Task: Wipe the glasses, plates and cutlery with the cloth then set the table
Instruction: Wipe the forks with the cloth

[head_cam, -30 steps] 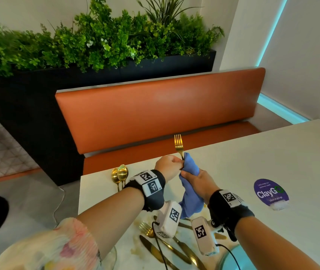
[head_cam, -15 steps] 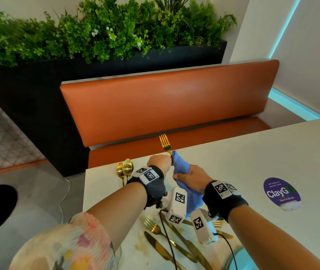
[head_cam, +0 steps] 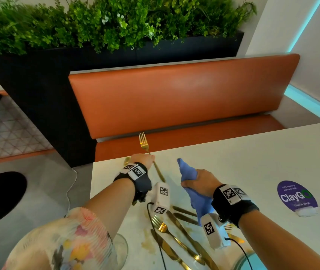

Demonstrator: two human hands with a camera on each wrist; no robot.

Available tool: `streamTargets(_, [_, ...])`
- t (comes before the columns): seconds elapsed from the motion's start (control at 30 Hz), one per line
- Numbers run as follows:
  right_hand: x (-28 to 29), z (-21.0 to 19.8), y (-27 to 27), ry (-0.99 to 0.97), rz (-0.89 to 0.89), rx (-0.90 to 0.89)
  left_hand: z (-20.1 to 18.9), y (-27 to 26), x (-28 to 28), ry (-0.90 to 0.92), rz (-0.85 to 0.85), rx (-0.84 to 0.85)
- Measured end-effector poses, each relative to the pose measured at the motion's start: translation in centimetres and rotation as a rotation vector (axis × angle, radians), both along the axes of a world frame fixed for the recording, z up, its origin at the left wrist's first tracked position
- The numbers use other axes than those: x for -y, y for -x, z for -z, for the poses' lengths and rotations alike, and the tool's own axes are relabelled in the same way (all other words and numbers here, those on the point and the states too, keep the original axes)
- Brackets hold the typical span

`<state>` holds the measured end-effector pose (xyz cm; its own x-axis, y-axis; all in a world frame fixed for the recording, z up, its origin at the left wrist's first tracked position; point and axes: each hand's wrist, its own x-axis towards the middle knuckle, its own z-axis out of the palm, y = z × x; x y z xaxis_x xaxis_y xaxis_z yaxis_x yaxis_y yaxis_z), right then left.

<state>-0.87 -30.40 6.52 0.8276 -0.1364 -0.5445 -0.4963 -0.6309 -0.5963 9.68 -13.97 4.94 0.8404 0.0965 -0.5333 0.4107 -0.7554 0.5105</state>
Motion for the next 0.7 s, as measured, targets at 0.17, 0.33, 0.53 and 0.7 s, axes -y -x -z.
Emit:
streamTargets(0.17, [1.3, 0.4, -0.2, 0.034, 0.089, 0.034, 3.4, -0.6, -3.6, -0.299, 0.186, -0.087])
streamTargets(0.33, [1.7, 0.4, -0.2, 0.059, 0.066, 0.025, 5.3, -0.8, -4.1, -0.400, 0.259, -0.116])
streamTargets(0.53, [3.1, 0.5, 1.1, 0.077, 0.108, 0.014, 8.2, -1.3, -4.6, -0.516, 0.258, -0.080])
streamTargets(0.7, [5.2, 0.1, 2.7, 0.084, 0.159, 0.032, 9.7, -2.0, -5.1, -0.529, 0.206, -0.084])
